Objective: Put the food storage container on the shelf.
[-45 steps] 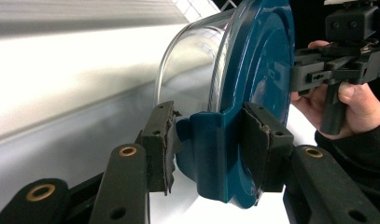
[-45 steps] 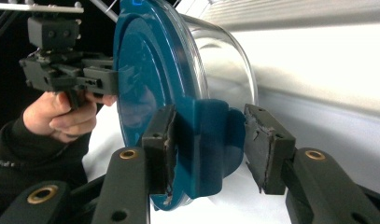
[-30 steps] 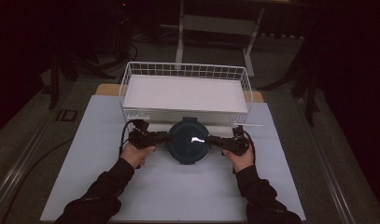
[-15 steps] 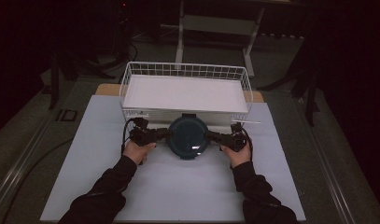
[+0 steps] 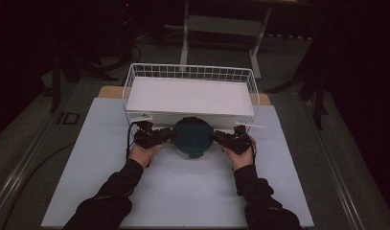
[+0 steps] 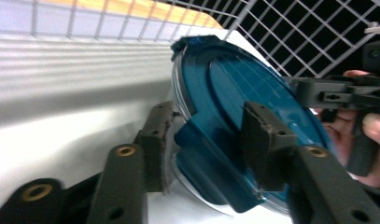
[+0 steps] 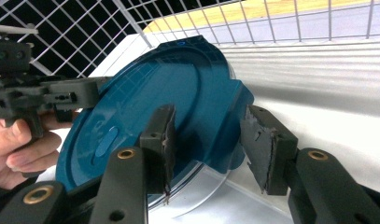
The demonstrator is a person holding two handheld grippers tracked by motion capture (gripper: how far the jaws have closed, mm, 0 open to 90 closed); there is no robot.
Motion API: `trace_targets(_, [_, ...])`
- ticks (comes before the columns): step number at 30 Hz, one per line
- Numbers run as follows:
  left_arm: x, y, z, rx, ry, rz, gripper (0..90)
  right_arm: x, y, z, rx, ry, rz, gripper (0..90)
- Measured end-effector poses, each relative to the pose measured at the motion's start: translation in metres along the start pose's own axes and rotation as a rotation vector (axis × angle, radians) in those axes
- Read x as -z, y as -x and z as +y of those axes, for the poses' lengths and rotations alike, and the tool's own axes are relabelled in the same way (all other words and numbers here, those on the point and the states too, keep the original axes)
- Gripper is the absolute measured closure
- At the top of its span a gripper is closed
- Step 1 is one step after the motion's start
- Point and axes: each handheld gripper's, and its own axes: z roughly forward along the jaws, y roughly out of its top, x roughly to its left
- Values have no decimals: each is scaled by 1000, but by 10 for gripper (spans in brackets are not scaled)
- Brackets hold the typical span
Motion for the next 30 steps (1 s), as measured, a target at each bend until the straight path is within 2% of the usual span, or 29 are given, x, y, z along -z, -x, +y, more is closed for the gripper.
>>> trace_targets(2, [0, 2, 0, -23, 8, 31, 489, 0, 0, 0, -3, 5, -4, 540])
trace_targets(7, [0, 4, 0, -28, 8, 49, 445, 0, -4, -2, 15, 25, -36, 526])
trace_targets(8, [0, 5, 0, -28, 5, 53, 445, 1, -5, -2, 4, 18, -33, 518])
trace_targets(9, [1, 5, 0, -18, 12, 43, 442, 1, -5, -2, 2, 17, -28, 507])
trace_targets(11, [2, 8, 0, -2, 9, 30, 374, 2, -5, -2, 13, 29, -15, 473])
trace_targets(12, [4, 10, 0, -9, 4, 22, 360, 4, -7, -1, 16, 23, -15, 468])
trace_targets(13, [5, 12, -1, -41, 9, -3, 312, 4, -9, -1, 38, 25, -18, 449])
trace_targets(14, [6, 15, -1, -37, 11, -7, 297, 5, -11, -1, 54, 24, -26, 438])
trace_targets(15, [7, 15, -1, -56, 7, -30, 278, 6, -14, -1, 67, 21, -36, 428])
trace_targets(18, [10, 22, -2, -97, -2, -44, 177, 8, -22, -2, 105, 11, -55, 406])
trace_targets(21, [14, 28, -4, -124, -29, -67, 109, 13, -28, -2, 121, 17, -65, 401])
trace_targets(23, [17, 31, -6, -134, -45, -99, 6, 17, -31, -2, 121, 17, -63, 401])
trace_targets(26, [23, 37, -10, -148, -59, -111, 5, 22, -37, -2, 125, 19, -58, 401])
trace_targets(30, [33, 44, -15, -159, -54, -118, 5, 27, -49, -6, 127, 12, -38, 415])
